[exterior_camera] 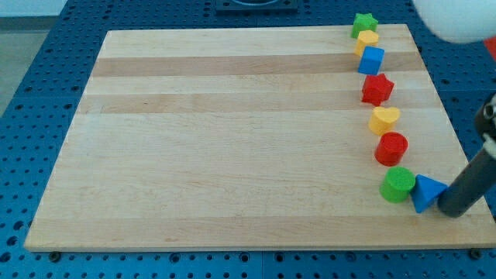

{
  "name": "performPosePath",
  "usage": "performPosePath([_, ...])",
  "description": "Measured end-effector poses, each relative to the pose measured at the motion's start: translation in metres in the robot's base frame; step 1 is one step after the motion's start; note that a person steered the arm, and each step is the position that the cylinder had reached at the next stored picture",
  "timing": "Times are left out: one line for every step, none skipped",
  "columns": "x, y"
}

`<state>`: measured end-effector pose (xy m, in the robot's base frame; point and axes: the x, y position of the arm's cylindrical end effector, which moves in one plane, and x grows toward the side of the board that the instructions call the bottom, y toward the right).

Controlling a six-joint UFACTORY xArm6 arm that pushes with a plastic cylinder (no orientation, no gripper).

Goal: Separate the green circle from the triangle

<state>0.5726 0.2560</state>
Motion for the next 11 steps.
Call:
performPosePath([-0.019,0.023])
performPosePath([-0.041,-0.023])
performPosePath([-0.025,-0.074])
performPosePath([-0.025,-0.099])
performPosePath([-0.021,-0.084])
performPosePath([0.003,-0.082])
performPosePath([0.012,-0.122])
performPosePath([-0.032,-0.137])
performPosePath([-0.098,-0.140])
performPosePath([-0.101,-0.157])
performPosePath([-0.101,-0.156])
